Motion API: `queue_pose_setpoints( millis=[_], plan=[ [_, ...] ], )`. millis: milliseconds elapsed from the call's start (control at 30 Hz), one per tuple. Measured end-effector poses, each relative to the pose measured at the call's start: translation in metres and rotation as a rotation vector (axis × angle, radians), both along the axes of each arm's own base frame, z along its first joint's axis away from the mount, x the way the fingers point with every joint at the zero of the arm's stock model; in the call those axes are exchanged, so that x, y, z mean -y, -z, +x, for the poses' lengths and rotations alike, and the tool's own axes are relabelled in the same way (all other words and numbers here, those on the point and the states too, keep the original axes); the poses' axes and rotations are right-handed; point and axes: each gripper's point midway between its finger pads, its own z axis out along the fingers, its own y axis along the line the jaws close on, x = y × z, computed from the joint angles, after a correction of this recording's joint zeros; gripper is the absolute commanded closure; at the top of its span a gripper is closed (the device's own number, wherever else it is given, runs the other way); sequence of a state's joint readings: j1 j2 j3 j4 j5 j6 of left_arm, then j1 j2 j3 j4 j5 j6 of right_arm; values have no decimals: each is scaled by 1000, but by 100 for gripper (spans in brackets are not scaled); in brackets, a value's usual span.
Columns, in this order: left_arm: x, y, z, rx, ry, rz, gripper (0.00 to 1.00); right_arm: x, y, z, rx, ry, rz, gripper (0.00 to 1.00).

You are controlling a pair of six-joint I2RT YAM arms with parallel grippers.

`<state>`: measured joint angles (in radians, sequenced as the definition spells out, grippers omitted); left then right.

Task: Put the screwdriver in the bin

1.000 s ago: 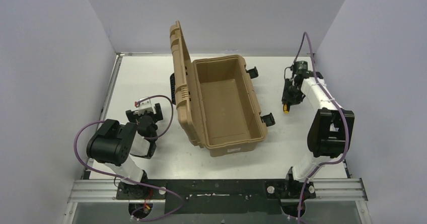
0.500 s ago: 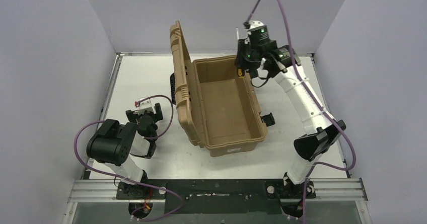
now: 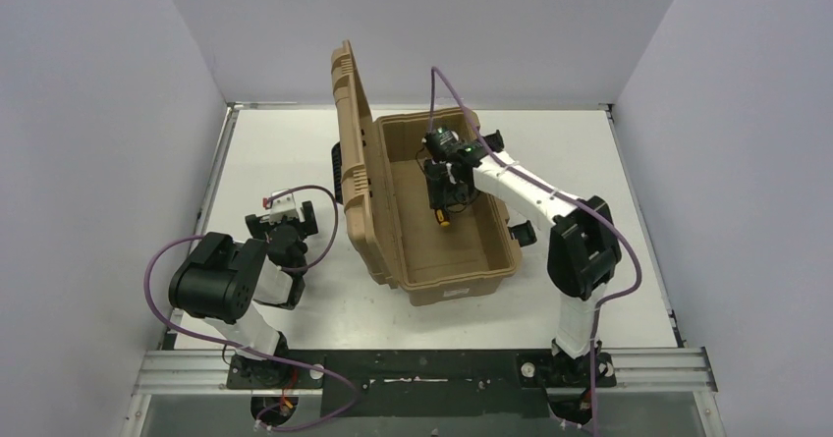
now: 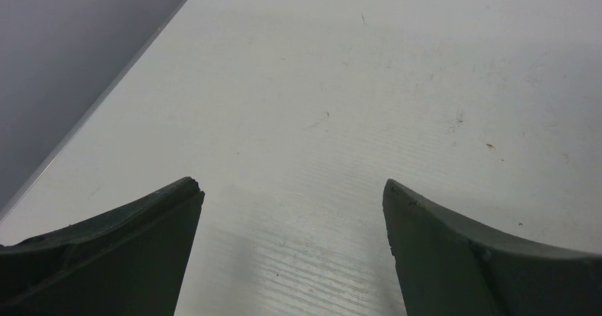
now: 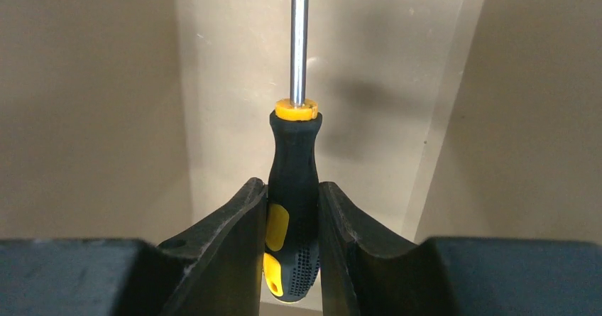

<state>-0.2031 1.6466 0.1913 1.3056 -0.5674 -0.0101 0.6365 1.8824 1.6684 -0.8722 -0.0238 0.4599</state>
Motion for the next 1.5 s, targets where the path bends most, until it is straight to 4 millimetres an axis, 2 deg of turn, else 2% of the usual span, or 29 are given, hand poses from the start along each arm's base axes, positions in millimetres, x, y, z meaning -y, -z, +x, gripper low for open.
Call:
queue_pose_setpoints(
  millis=[167,400,433,533,600,700,833,900,1000,1067,1200,1267,1367,1433,1500],
  plan=[
    [0,0,0,0,0,0,3,5,57,-13,-95,-5,-45,100],
    [0,0,0,0,0,0,3,2,100,-12,-134,-2,-62,98],
    [0,0,0,0,-1,0,3,2,103,-12,-136,-1,-64,93],
    [0,0,0,0,-1,0,3,0,106,-9,-131,7,-61,62],
    [0,0,0,0,0,0,3,-1,106,-7,-126,17,-56,46],
    [0,0,0,0,0,0,3,0,106,-5,-119,30,-59,33],
    [0,0,0,0,0,0,3,2,101,-2,-109,43,-70,6],
    [0,0,0,0,-1,0,3,0,91,3,-95,42,-69,0],
    [0,0,0,0,0,0,3,-8,69,15,-47,29,-45,0],
    [0,0,0,0,-1,0,3,-14,47,25,2,13,-20,0],
    [0,0,0,0,0,0,3,-17,-18,40,144,-16,41,0],
    [0,0,0,0,0,0,3,-12,-55,46,234,-21,71,0],
    [0,0,0,0,0,0,3,13,-110,53,388,8,107,0],
    [0,0,0,0,0,0,3,42,-137,56,487,58,127,0],
    [0,0,0,0,0,0,3,85,-154,57,577,137,125,0]
  ],
)
